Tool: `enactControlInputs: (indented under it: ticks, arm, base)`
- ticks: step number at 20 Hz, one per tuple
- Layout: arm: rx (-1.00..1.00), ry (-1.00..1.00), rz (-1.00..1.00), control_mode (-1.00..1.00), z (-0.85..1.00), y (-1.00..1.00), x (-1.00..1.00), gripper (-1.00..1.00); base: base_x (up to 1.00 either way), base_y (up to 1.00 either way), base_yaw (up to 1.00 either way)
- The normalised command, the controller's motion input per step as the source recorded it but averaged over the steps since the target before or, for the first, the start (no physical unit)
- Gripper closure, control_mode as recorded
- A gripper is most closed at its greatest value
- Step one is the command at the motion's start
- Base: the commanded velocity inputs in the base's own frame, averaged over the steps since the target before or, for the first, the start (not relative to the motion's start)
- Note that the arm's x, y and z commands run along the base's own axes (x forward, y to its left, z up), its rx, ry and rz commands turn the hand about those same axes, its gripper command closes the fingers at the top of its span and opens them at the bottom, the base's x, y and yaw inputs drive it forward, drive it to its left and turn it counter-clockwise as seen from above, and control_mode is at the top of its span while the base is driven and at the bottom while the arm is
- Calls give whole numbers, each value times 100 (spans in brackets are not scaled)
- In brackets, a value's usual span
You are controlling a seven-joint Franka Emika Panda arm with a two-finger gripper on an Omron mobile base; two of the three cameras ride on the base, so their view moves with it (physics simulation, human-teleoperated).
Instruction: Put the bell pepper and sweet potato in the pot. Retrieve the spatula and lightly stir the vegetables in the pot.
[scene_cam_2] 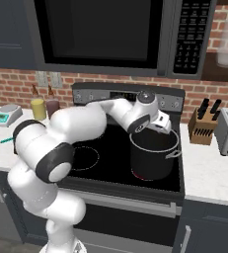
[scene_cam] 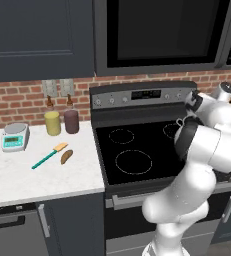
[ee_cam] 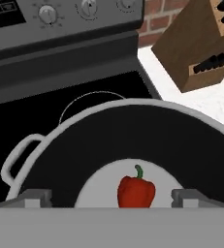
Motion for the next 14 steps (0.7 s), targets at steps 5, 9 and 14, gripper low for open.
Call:
enactControlInputs:
  ticks: [5,9,14]
  arm:
    - [0,-18,0,-100,100,5,-77,-100]
    - [0,-6,0,-100,85,33,-93,-100]
    - [0,0,0,-100,41,89,-92,-100]
  base:
    - [0,0,0]
    - [0,0,0]
    - [0,0,0]
